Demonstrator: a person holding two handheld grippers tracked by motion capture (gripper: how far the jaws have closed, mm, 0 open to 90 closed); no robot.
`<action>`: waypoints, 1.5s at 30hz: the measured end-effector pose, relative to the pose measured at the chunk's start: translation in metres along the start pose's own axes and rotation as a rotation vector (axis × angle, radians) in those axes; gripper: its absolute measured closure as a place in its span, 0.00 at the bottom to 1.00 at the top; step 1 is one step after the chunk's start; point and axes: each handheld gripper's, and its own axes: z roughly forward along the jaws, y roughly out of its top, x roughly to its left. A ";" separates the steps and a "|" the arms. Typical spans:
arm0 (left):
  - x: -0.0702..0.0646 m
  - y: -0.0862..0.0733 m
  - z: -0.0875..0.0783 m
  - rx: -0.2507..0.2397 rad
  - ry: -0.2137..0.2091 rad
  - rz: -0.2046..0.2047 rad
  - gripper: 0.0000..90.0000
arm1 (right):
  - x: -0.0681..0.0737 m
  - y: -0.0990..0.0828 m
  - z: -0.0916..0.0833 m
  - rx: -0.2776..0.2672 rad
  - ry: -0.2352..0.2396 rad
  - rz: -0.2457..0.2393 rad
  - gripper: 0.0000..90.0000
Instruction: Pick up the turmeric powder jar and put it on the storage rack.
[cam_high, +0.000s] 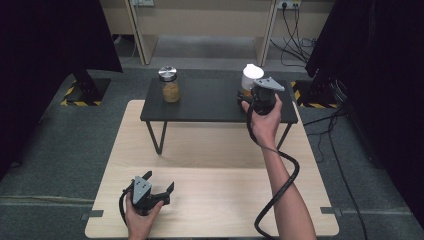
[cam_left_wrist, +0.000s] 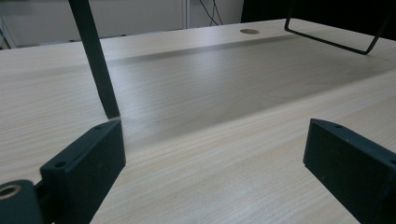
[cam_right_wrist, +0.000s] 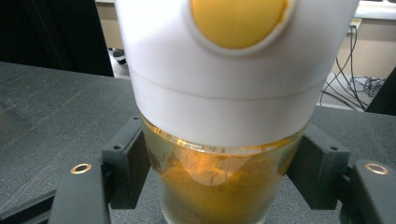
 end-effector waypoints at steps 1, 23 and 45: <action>0.000 0.000 0.000 -0.001 0.000 0.000 0.05 | 0.000 0.000 0.000 0.000 0.000 0.000 0.33; -0.001 0.000 0.000 -0.001 0.001 0.002 0.05 | 0.008 -0.015 -0.019 -0.053 -0.012 -0.029 0.02; -0.001 -0.001 0.000 -0.004 0.003 0.005 0.05 | 0.001 -0.051 -0.057 -0.093 0.012 -0.063 0.03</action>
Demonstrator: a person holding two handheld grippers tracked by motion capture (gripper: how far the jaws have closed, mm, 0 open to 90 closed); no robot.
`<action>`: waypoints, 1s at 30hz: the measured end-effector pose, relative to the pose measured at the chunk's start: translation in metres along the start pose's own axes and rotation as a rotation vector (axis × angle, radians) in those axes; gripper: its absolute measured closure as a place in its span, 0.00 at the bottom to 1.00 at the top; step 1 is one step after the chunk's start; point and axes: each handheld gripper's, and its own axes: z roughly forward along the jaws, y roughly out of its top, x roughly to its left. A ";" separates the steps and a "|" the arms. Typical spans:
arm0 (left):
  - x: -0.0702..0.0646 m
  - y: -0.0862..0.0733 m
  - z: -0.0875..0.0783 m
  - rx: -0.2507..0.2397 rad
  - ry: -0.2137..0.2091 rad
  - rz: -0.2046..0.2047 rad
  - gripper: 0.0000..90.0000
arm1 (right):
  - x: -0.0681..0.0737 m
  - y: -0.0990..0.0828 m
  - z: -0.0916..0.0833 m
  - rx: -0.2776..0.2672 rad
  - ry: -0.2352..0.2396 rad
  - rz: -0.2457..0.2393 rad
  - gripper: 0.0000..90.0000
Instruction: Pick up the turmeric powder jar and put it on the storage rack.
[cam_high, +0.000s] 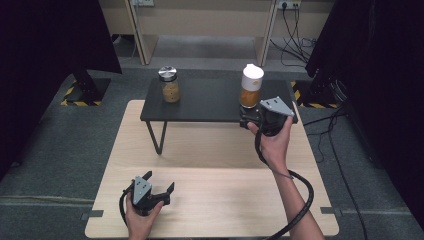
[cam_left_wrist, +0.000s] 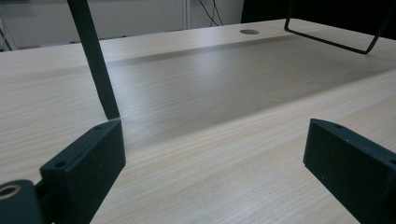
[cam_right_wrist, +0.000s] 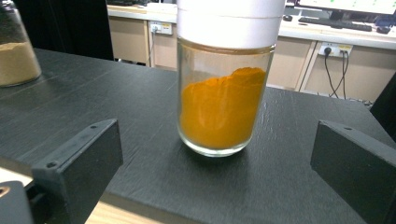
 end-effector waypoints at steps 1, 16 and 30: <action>0.000 0.000 0.000 0.001 0.000 0.001 0.05 | 0.000 -0.001 -0.001 -0.002 0.001 0.001 0.03; 0.000 -0.001 0.000 -0.007 0.002 0.000 0.05 | 0.004 -0.030 -0.030 -0.024 0.027 0.003 0.03; -0.001 -0.001 -0.001 -0.007 0.004 0.001 0.05 | 0.000 -0.065 -0.051 -0.021 0.031 0.038 0.03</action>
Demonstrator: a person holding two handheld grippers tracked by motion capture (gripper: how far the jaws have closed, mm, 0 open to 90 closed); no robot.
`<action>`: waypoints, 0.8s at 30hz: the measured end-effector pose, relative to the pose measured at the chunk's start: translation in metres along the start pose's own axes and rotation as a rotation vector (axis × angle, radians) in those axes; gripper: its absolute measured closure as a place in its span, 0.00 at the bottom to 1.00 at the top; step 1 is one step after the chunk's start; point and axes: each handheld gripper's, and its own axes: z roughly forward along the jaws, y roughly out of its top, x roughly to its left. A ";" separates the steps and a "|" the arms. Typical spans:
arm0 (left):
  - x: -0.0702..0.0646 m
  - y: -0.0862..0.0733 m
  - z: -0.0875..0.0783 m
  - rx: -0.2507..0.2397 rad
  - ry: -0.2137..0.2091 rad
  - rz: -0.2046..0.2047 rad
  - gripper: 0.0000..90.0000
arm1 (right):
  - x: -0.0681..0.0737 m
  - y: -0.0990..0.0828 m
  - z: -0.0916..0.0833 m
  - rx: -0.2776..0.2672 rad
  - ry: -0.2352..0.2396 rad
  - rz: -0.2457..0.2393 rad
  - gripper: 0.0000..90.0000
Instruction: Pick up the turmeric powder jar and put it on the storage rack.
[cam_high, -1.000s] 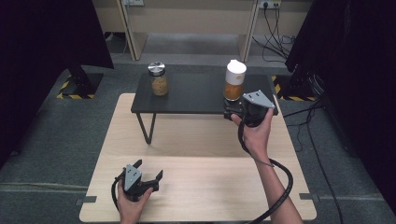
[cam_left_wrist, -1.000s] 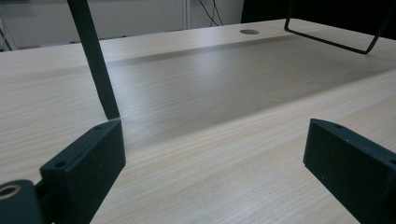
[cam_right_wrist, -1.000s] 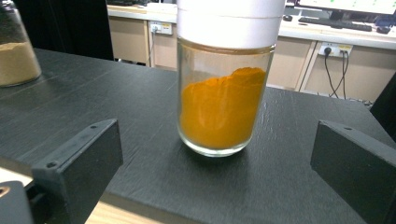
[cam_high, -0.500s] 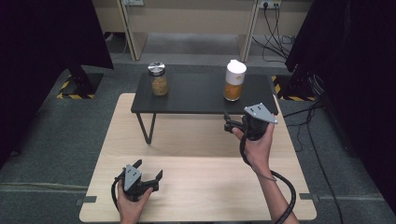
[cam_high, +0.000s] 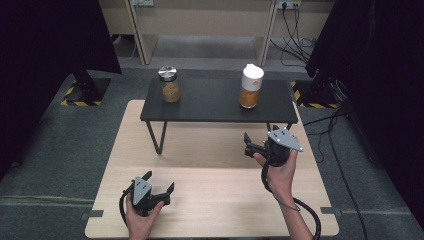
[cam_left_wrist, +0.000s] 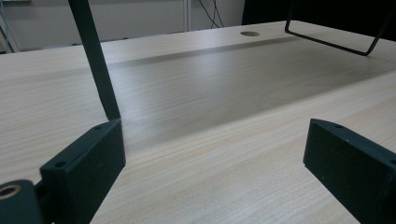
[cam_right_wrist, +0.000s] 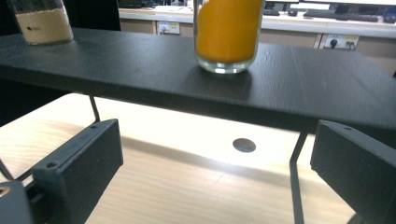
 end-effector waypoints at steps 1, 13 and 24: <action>0.000 0.000 0.000 -0.001 0.001 0.000 0.05 | 0.000 -0.002 -0.001 0.000 0.001 0.001 0.03; 0.001 0.000 0.000 -0.001 -0.001 -0.007 0.05 | -0.003 -0.031 -0.013 0.029 0.018 0.019 0.03; 0.001 0.000 0.000 -0.001 0.002 -0.007 0.05 | -0.006 -0.060 -0.020 0.064 0.018 0.045 0.03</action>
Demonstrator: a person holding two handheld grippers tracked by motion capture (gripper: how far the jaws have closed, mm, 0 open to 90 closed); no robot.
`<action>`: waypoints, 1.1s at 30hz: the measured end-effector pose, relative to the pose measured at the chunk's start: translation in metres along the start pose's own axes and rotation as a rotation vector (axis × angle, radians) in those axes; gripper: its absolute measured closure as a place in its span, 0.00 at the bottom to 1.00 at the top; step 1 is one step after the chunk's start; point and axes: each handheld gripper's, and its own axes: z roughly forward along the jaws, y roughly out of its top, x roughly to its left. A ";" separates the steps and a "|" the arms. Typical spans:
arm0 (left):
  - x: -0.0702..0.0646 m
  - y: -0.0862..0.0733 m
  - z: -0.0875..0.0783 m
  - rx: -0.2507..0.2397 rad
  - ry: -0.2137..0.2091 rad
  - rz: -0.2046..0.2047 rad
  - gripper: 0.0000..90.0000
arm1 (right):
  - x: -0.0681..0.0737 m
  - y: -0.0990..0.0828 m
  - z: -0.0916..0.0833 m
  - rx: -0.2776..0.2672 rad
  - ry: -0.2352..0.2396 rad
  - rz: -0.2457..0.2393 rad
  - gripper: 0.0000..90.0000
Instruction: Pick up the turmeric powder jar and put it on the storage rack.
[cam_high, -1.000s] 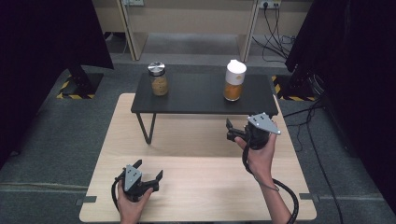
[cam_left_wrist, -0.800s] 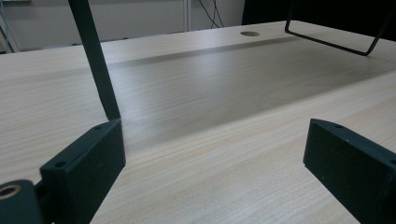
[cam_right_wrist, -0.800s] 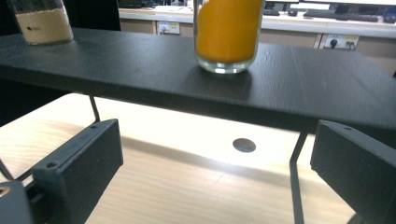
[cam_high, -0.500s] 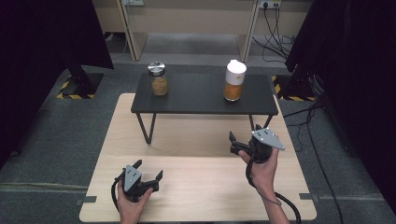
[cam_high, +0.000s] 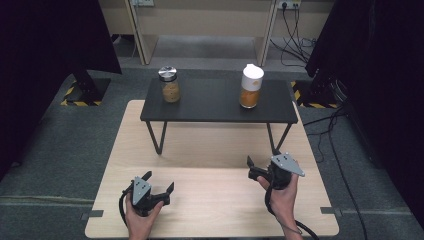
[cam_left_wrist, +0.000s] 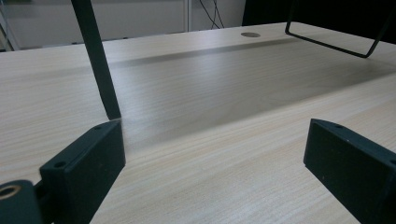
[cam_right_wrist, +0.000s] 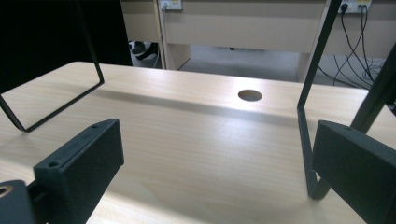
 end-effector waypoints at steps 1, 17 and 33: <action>0.000 0.000 0.000 -0.001 0.000 -0.001 0.05 | 0.000 -0.003 -0.001 0.004 0.001 0.001 0.03; -0.001 0.000 0.000 -0.002 0.004 0.000 0.05 | -0.009 -0.043 -0.009 0.087 0.008 0.037 0.03; -0.002 -0.001 0.000 -0.007 0.007 0.000 0.05 | -0.021 -0.070 -0.018 0.162 -0.023 0.052 0.04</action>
